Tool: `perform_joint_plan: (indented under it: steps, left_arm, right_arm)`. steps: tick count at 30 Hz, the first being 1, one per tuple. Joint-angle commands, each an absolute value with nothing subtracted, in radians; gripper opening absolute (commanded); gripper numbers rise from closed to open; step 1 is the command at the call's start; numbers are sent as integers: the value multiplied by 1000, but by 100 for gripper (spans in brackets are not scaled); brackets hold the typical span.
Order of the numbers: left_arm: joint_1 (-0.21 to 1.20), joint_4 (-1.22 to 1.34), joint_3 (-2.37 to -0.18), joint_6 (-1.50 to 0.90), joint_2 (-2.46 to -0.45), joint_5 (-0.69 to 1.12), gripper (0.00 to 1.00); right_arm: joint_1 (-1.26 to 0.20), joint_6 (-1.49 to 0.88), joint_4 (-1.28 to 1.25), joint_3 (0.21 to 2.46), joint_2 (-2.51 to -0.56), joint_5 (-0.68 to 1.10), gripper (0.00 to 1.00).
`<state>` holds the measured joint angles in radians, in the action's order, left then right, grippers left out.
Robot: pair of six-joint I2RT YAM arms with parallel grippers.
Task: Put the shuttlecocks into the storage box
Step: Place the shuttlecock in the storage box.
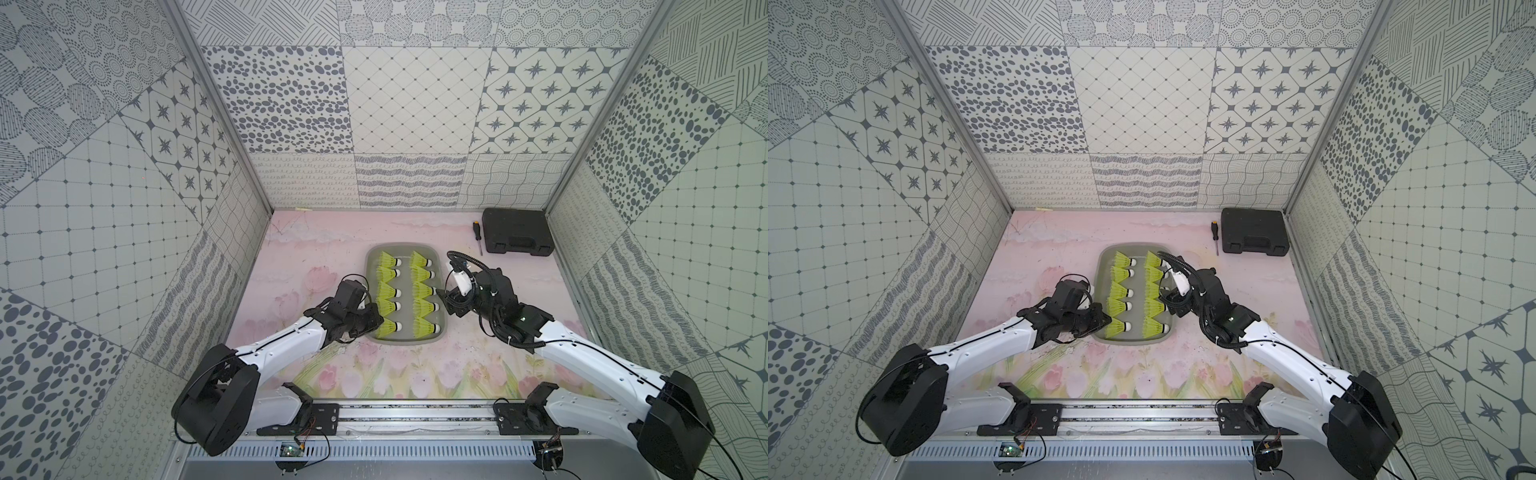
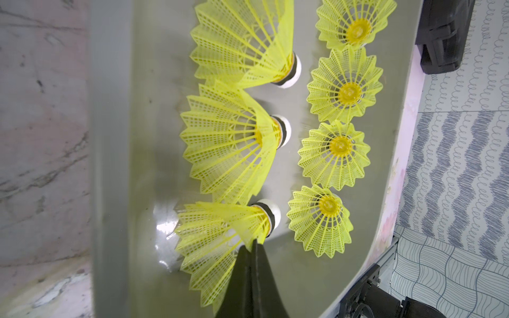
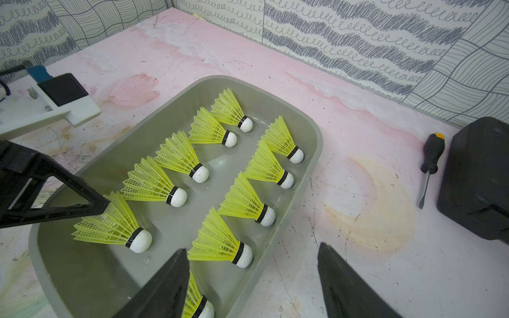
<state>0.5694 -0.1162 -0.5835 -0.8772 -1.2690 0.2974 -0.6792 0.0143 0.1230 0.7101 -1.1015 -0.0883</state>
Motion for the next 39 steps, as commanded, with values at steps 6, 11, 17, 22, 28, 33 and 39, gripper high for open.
perform_joint_plan:
  steps: [6, 11, 17, 22, 28, 33, 39]
  left_arm:
    - [572, -154, -609, -828, -1285, 247, 3]
    - [572, -159, -611, -822, -1284, 241, 8]
    - [572, -161, -613, -813, -1285, 244, 18]
    - [572, -169, -614, -802, -1267, 236, 26]
    - [572, -220, -628, -766, -1221, 181, 38]
    - [572, -294, -657, -713, -1168, 88, 44]
    - [569, -391, -700, -622, -1104, -97, 52]
  right_arm:
    - [-682, 14, 100, 707, -1105, -99, 77]
    - [-683, 14, 100, 707, -1107, -98, 77]
    - [-682, 15, 100, 706, -1108, -97, 77]
    - [-682, 12, 98, 703, -1108, -106, 77]
    - [-682, 1, 89, 699, -1106, -128, 78]
    - [-682, -12, 81, 695, -1101, -180, 78]
    - [-680, -42, 80, 678, -1075, -328, 80]
